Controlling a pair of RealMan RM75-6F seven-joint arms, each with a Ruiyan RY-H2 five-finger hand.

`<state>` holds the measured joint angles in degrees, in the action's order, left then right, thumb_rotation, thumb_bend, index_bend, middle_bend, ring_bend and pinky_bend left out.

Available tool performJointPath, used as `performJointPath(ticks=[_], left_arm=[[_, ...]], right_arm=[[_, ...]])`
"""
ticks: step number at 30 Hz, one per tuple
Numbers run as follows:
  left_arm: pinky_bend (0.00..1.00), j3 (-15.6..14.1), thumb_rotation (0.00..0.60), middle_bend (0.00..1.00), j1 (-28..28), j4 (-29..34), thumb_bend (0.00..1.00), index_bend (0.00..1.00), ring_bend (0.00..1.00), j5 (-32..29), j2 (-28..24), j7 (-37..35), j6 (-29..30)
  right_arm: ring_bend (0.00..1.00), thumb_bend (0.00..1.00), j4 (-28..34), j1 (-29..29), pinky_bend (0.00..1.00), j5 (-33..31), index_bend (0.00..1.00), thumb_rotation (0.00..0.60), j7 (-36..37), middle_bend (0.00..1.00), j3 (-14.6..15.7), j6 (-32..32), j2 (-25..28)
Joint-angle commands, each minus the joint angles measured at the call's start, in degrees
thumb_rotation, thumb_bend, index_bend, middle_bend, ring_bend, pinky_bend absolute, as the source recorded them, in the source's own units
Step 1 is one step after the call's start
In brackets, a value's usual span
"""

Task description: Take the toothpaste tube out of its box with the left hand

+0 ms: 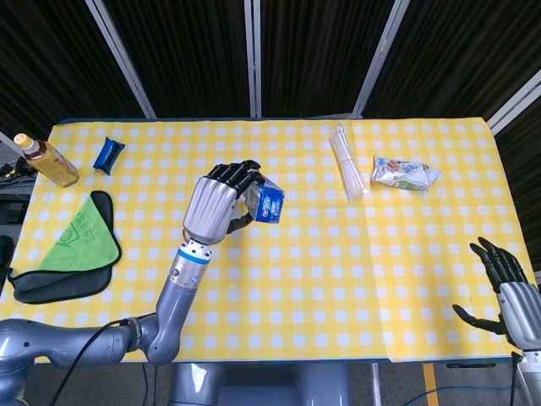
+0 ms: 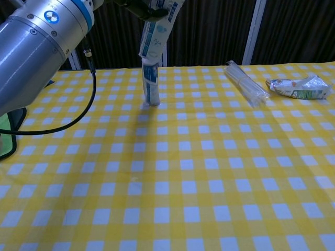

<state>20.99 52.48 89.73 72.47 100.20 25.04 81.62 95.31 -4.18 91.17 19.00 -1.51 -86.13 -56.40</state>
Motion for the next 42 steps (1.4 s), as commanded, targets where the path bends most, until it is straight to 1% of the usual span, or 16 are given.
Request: performJointPath(ticks=[1, 9, 12, 16, 19, 22, 25, 29, 32, 34, 36, 38, 39, 40, 42], left_arm=[[0.37, 0.6, 0.600, 0.27, -0.2, -0.7, 0.40, 0.45, 0.32, 1.2, 0.9, -1.3, 1.0], [0.37, 1.0, 0.600, 0.27, -0.6, -1.6, 0.40, 0.45, 0.32, 2.7, 1.3, -1.6, 1.4], [0.37, 1.2, 0.600, 0.27, -1.0, -0.7, 0.40, 0.45, 0.32, 2.6, 0.9, -1.7, 1.2], [0.37, 0.4, 0.600, 0.27, -1.7, 0.7, 0.40, 0.46, 0.32, 1.8, -0.4, -0.3, -0.4], [0.37, -0.4, 0.600, 0.27, -2.2, 2.5, 0.40, 0.46, 0.32, -0.5, -1.8, 2.1, -2.6], [0.37, -1.9, 0.600, 0.27, -2.6, 5.9, 0.40, 0.46, 0.32, -5.2, -5.0, 6.6, -7.3], [0.37, -4.5, 0.600, 0.27, -2.6, 9.0, 0.40, 0.46, 0.32, -10.4, -8.9, 10.6, -13.6], [0.37, -6.7, 0.600, 0.27, -2.3, 11.0, 0.40, 0.46, 0.32, -14.9, -11.5, 13.5, -17.9], [0.37, -9.0, 0.600, 0.26, -1.1, 12.8, 0.40, 0.45, 0.32, -21.0, -14.2, 18.4, -21.9], [0.35, -10.2, 0.600, 0.24, 0.1, 14.1, 0.40, 0.42, 0.29, -25.5, -15.6, 22.1, -23.3], [0.29, -11.4, 0.600, 0.18, 1.2, 14.7, 0.39, 0.36, 0.24, -28.9, -16.2, 25.4, -23.3], [0.20, -12.2, 0.600, 0.06, 1.8, 15.1, 0.33, 0.25, 0.14, -31.2, -16.1, 26.9, -22.6], [0.17, -12.5, 0.600, 0.03, 1.9, 15.3, 0.30, 0.22, 0.10, -32.0, -16.0, 27.2, -22.3], [0.13, -12.8, 0.600, 0.01, 2.0, 15.4, 0.26, 0.17, 0.05, -32.6, -16.0, 27.3, -22.2], [0.08, -13.2, 0.600, 0.00, 2.0, 15.6, 0.22, 0.11, 0.01, -33.3, -16.0, 27.5, -21.8]], right_arm=[[0.00, 0.08, 0.0, 0.0, 0.00, 0.0, 0.00, 0.600, 0.0, 0.00, 0.0, 0.0, 0.0], [0.00, 0.08, 0.0, 0.0, 0.00, 0.0, 0.00, 0.600, 0.0, 0.00, 0.0, 0.0, 0.0], [0.00, 0.08, 0.0, 0.0, 0.00, 0.0, 0.00, 0.600, -0.1, 0.00, 0.0, 0.2, 0.0], [0.00, 0.08, 0.1, 0.0, 0.00, 0.1, 0.00, 0.600, -0.2, 0.00, 0.1, 0.1, 0.0], [0.00, 0.08, 0.2, 0.0, 0.00, 0.1, 0.00, 0.600, -0.3, 0.00, 0.1, 0.0, 0.0], [0.00, 0.08, 0.3, 0.0, 0.00, 0.2, 0.00, 0.600, -0.4, 0.00, 0.1, 0.0, 0.0], [0.00, 0.08, 0.3, 0.0, 0.00, 0.1, 0.00, 0.600, -0.4, 0.00, 0.1, 0.0, 0.0], [0.00, 0.08, 0.3, 0.0, 0.00, 0.0, 0.00, 0.600, -0.4, 0.00, 0.0, 0.0, 0.0], [0.00, 0.08, 0.3, 0.0, 0.00, -0.1, 0.00, 0.600, -0.5, 0.00, 0.0, 0.1, -0.1], [0.00, 0.08, 0.3, 0.0, 0.00, 0.0, 0.00, 0.600, -0.6, 0.00, 0.0, 0.1, -0.1], [0.00, 0.08, 0.4, 0.0, 0.00, 0.1, 0.00, 0.600, -0.7, 0.00, 0.1, 0.1, 0.0], [0.00, 0.08, 0.4, 0.0, 0.00, 0.1, 0.00, 0.600, -0.8, 0.00, 0.1, 0.0, -0.1], [0.00, 0.08, 0.4, 0.0, 0.00, 0.1, 0.00, 0.600, -0.9, 0.00, 0.1, 0.1, -0.1], [0.00, 0.08, 0.4, 0.0, 0.00, 0.1, 0.00, 0.600, -0.9, 0.00, 0.1, 0.1, -0.1], [0.00, 0.08, 0.5, 0.0, 0.00, 0.1, 0.00, 0.600, -1.0, 0.00, 0.1, 0.1, -0.1]])
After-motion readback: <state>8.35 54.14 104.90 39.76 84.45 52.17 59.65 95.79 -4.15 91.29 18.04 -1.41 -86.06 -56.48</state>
